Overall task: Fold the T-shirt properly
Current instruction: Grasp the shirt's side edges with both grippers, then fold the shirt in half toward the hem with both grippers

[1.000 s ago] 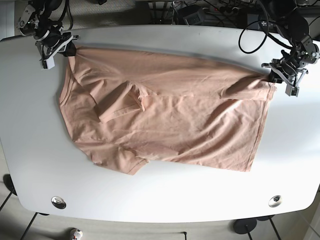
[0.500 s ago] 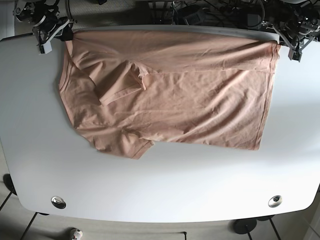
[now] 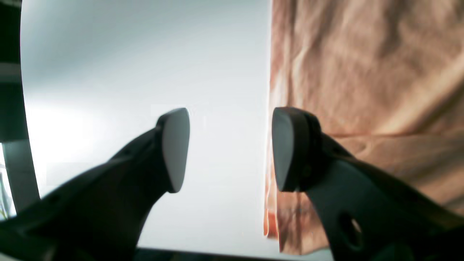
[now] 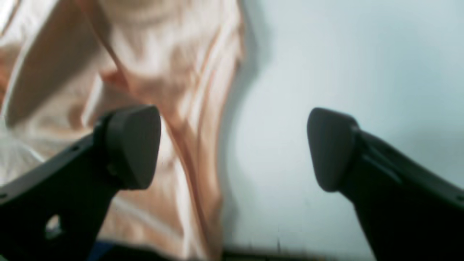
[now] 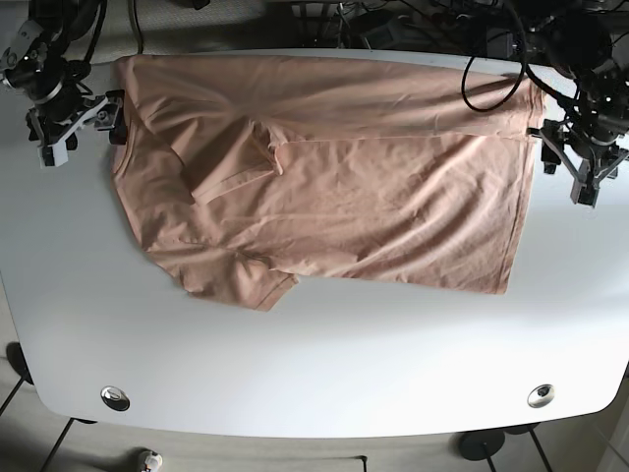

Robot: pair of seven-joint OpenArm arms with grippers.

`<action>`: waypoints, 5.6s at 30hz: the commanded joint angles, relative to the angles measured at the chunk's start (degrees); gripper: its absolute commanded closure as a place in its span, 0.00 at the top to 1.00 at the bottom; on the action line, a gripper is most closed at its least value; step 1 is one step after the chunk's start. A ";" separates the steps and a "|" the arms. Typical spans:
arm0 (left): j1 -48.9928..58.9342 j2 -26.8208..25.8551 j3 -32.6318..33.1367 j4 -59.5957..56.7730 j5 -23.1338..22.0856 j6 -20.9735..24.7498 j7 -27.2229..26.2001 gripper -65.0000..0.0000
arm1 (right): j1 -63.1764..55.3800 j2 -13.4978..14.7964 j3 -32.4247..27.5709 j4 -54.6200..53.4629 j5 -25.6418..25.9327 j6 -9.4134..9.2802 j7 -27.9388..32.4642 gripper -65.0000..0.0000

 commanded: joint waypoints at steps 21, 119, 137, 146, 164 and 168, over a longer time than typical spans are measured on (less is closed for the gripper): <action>-17.75 0.70 10.57 -11.73 -0.50 -0.03 -5.71 0.52 | 47.55 5.82 -17.24 -57.29 -25.96 0.32 24.94 0.83; 7.31 6.68 4.41 4.63 -0.50 -0.03 -1.49 0.41 | 0.42 -5.96 -3.61 10.31 -9.61 0.32 7.53 1.00; 5.20 5.45 4.15 -8.83 -0.50 -0.03 -1.76 0.41 | 19.15 -7.90 -17.42 -16.59 -16.65 0.32 3.75 0.67; 5.20 5.45 4.15 -8.91 -0.50 -0.03 -1.76 0.41 | 18.36 -8.51 -17.50 -10.00 -16.65 0.32 3.75 0.05; 5.02 4.13 4.32 -12.87 -0.50 -0.03 -1.84 0.41 | -0.54 -11.24 0.34 14.00 -10.40 0.32 -8.64 0.04; 4.93 4.22 4.41 -12.52 -0.50 -0.03 -1.84 0.41 | -2.21 -10.97 4.12 13.48 -10.40 0.32 -7.68 0.32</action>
